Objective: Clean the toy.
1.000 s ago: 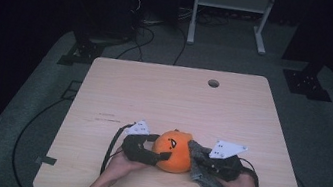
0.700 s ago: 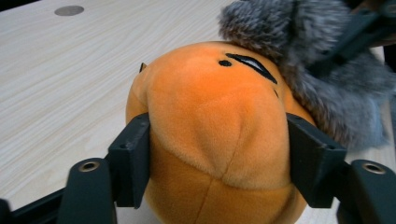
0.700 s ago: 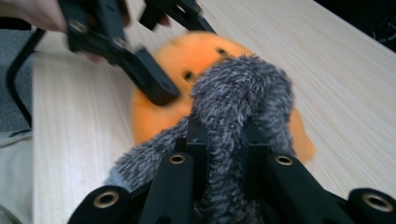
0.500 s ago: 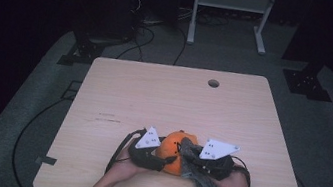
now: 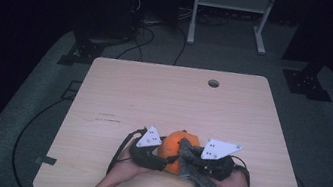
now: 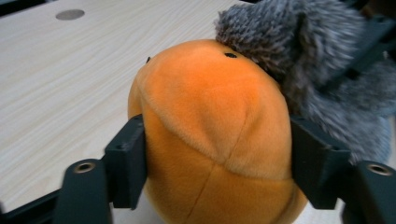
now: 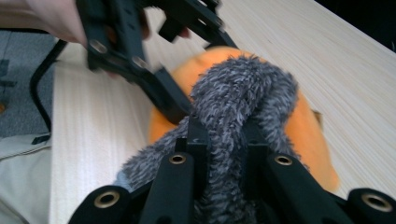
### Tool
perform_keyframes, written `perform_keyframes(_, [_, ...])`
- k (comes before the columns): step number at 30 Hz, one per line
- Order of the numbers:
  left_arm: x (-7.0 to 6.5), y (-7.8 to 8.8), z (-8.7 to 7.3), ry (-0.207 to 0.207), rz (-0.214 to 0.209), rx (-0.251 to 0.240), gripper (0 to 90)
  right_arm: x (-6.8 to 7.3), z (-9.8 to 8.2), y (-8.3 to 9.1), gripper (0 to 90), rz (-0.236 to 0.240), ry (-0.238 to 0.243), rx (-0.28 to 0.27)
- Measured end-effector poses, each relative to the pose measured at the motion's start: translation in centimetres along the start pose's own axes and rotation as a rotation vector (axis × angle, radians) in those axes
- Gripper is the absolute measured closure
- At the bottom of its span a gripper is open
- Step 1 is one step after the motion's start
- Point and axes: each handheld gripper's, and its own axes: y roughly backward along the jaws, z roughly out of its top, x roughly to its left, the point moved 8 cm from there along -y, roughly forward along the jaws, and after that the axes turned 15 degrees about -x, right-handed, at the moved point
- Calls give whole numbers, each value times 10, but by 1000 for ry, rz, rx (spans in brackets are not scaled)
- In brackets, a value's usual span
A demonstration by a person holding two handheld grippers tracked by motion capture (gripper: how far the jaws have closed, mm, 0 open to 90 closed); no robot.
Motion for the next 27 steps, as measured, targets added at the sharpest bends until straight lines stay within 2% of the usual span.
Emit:
perform_keyframes(2, [7, 1, -3, 99, -12, 2, 171, -8, -7, 5, 782, -31, -18, 9])
perform_keyframes(3, [10, 1, -5, 136, -13, 1, 156, -11, -12, 9, 782, -46, -23, 20])
perform_keyframes(4, [10, 1, -5, 155, -20, -4, 161, -14, -17, 12, 782, -59, -31, 33])
perform_keyframes(5, [8, 1, -5, 139, -23, -4, 194, -16, -22, 14, 782, -60, -44, 41])
perform_keyframes(7, [2, 0, -3, 75, -13, -6, 255, -14, -23, 17, 783, -48, -49, 41])
perform_keyframes(9, [-8, -3, 0, -39, -19, -3, 295, -6, -10, 15, 784, -22, -38, -5])
perform_keyframes(11, [-17, -3, 2, -132, -10, 16, 295, 2, 4, 8, 783, -7, 3, -30])
perform_keyframes(12, [-17, -3, 2, -132, -10, 16, 296, 2, 4, 8, 783, -7, 3, -30])
perform_keyframes(13, [-17, -1, 0, -150, -8, 24, 296, 1, 7, 4, 784, -1, 22, -23])
perform_keyframes(14, [-15, 1, -1, -133, -15, 21, 291, 1, 5, 4, 784, 1, 8, -23])
perform_keyframes(15, [-13, 1, -2, -97, -19, 10, 265, -1, 2, 5, 784, 2, 7, -21])
perform_keyframes(16, [-10, 1, -2, -39, -25, 3, 215, -3, -2, 8, 785, -6, 9, -5])
perform_keyframes(17, [-9, 0, -1, 45, -39, -12, 178, -5, -6, 10, 785, -14, 19, 8])
perform_keyframes(18, [-7, 0, 1, 105, -40, -25, 171, -6, -9, 12, 784, -18, 19, 17])
perform_keyframes(19, [-7, 0, 1, 105, -40, -25, 183, -7, -11, 14, 784, -21, 19, 26])
perform_keyframes(20, [-7, -1, 3, 122, -30, -32, 216, -7, -13, 16, 784, -19, 24, 30])
perform_keyframes(21, [-11, -2, 4, 63, -20, -22, 240, -7, -13, 18, 784, -13, 19, 29])
perform_keyframes(22, [-11, -2, 4, 63, -20, -22, 264, -6, -13, 18, 783, -7, 7, 26])
perform_keyframes(23, [-14, -2, 3, -11, -12, -19, 295, -5, -9, 18, 783, 4, -6, 8])
perform_keyframes(24, [-14, -2, 3, -11, -12, -19, 309, -5, -9, 18, 783, 4, -6, 8])
perform_keyframes(25, [-21, -3, 3, -93, -22, -23, 319, -1, 4, 16, 783, 29, -32, -46])
perform_keyframes(26, [-25, -4, 2, -147, -25, -17, 323, 0, 8, 14, 782, 27, -26, -60])
perform_keyframes(27, [-27, -4, 2, -177, -23, -7, 325, 0, 12, 12, 783, 22, -25, -70])
